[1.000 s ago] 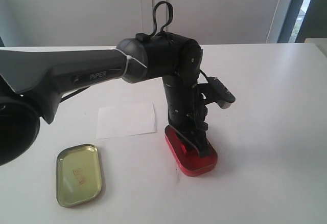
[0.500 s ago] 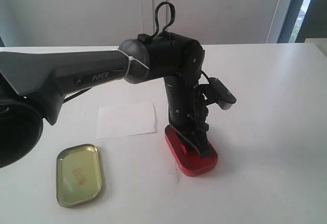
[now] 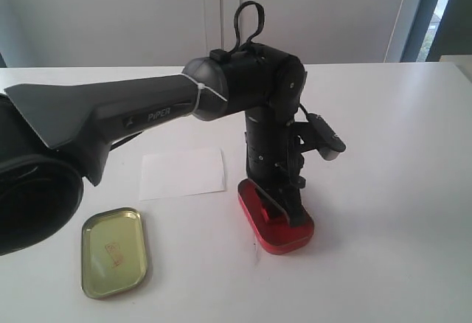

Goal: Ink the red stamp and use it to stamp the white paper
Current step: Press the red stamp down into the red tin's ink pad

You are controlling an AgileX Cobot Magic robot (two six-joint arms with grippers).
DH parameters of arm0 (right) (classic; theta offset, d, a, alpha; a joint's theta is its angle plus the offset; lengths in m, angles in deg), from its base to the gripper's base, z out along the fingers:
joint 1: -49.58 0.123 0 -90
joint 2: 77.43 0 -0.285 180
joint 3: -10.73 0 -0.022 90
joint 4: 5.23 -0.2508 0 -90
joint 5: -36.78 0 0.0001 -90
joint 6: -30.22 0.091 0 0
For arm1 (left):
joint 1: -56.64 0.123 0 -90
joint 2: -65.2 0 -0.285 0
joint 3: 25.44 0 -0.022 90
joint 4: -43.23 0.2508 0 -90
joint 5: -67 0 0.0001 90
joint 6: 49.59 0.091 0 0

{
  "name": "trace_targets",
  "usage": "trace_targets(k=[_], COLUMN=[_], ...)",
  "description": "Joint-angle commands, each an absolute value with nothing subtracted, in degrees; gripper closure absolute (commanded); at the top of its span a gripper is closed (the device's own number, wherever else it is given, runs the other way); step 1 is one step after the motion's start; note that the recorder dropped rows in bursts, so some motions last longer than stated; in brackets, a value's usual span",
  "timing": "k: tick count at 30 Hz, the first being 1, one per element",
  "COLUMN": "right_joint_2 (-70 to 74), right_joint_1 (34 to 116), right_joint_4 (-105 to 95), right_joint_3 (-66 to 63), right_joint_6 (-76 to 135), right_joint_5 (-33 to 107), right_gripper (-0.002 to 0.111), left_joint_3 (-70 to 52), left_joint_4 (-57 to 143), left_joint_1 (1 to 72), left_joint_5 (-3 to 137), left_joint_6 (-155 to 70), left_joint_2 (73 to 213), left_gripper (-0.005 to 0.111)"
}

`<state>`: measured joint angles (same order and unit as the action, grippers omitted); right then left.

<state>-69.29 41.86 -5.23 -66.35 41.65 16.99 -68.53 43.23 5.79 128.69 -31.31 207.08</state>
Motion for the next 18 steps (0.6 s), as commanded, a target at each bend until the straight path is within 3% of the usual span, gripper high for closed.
trace_targets(k=[1,18], right_joint_2=[-69.64,-69.64], right_joint_1=[41.6,41.6], right_joint_4=[-5.23,-5.23], right_joint_3=[-66.48,-66.48], right_joint_6=[41.64,41.64], right_joint_5=[17.15,17.15], right_gripper=[0.108,0.108], left_joint_3=[-70.54,-71.62], left_joint_4=[45.28,46.77], left_joint_1=[5.59,5.59], left_joint_5=[133.0,133.82], left_joint_6=[-31.76,-31.76], left_joint_2=[208.17,204.9], left_gripper=[0.107,0.107])
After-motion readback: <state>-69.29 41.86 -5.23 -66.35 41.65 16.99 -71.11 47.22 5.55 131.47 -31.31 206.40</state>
